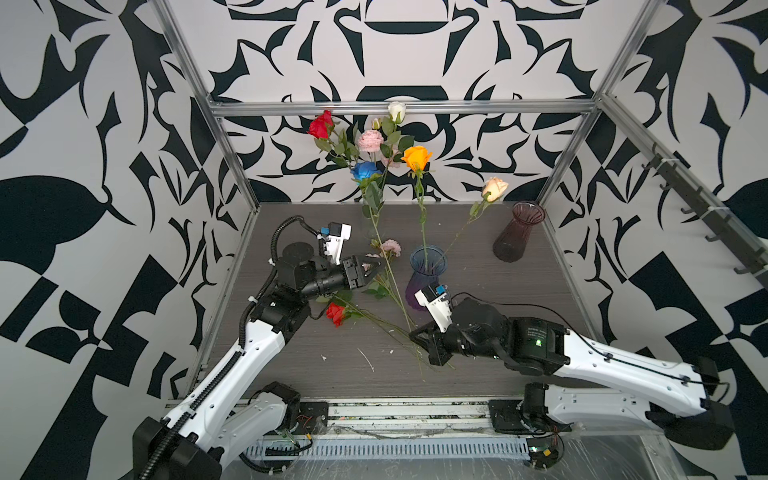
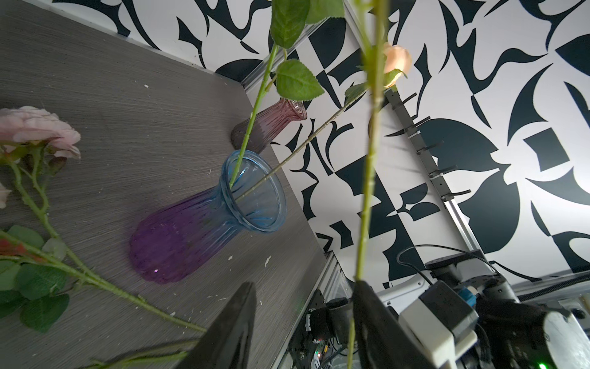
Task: Arrange the flowers into the vase
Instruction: 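Close the left gripper on the blue rose stem above the right gripper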
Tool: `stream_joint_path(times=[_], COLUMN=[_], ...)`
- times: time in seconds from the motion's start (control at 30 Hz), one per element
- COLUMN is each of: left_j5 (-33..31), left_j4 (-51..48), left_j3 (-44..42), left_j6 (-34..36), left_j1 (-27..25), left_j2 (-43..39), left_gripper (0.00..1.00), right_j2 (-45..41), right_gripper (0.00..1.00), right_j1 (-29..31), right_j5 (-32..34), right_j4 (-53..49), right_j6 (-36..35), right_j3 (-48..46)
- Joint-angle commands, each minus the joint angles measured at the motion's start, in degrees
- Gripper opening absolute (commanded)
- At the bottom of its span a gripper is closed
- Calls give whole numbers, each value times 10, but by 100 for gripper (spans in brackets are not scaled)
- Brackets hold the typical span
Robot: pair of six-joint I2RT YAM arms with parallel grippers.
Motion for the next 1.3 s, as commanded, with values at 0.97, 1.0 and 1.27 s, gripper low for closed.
stream_joint_path(times=[0.97, 1.0, 1.27], left_j5=[-28, -27, -17], left_j4=[-3, -1, 8], left_j3=[30, 30, 39], left_j6=[5, 4, 1], left_j1=[7, 8, 8], left_j2=[11, 11, 19], left_gripper=[45, 41, 3], right_j2=[-14, -13, -5], right_gripper=[0, 0, 0], right_j1=[4, 4, 4], right_j5=[-30, -32, -39], right_j4=[41, 42, 47], right_j6=[16, 17, 19], right_j3=[-23, -24, -27])
